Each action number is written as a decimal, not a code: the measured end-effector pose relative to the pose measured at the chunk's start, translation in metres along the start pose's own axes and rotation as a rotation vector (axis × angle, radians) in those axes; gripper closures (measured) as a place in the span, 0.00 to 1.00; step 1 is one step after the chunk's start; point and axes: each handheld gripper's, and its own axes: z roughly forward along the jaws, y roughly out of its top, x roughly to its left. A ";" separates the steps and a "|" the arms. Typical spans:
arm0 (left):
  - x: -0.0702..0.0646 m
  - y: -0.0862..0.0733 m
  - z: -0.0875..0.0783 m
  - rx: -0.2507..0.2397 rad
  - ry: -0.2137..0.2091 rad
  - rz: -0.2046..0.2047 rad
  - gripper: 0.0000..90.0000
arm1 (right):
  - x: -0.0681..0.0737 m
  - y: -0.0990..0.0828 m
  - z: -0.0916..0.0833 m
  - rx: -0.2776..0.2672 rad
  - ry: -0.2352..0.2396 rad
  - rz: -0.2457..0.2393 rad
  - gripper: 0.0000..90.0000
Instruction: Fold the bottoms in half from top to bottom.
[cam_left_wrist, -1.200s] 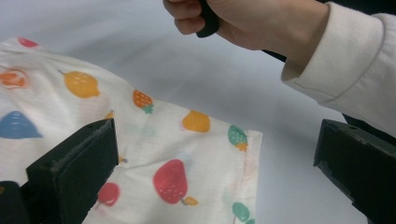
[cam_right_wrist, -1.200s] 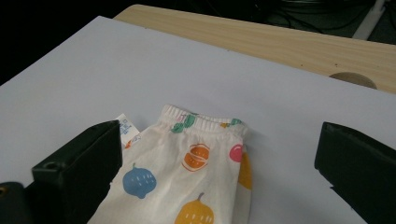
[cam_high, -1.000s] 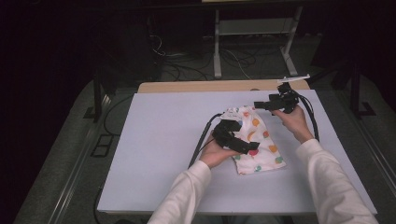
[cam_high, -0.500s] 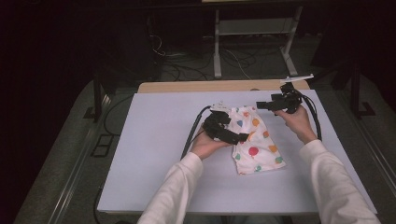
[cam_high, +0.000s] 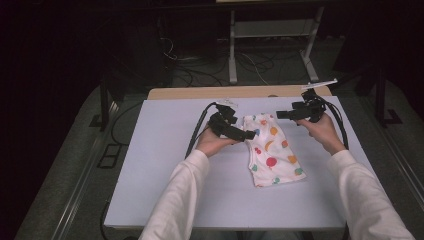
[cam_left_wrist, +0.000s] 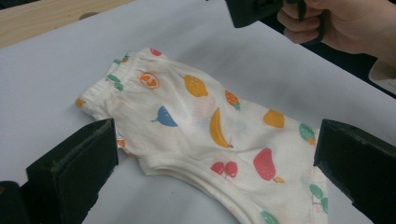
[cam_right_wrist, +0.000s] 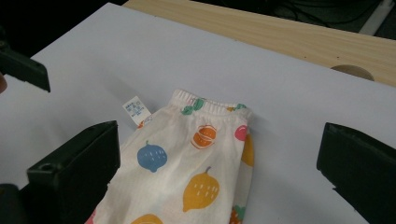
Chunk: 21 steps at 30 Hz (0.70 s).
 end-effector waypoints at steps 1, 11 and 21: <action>0.002 0.001 0.000 0.005 -0.008 -0.002 0.00 | 0.000 0.001 -0.001 0.003 0.000 0.002 0.00; 0.022 0.006 0.010 0.052 0.002 -0.019 0.00 | -0.004 0.004 0.004 0.030 0.008 0.011 0.00; 0.046 -0.002 0.013 0.035 0.022 -0.067 0.00 | -0.007 0.001 0.011 0.038 0.032 0.013 0.00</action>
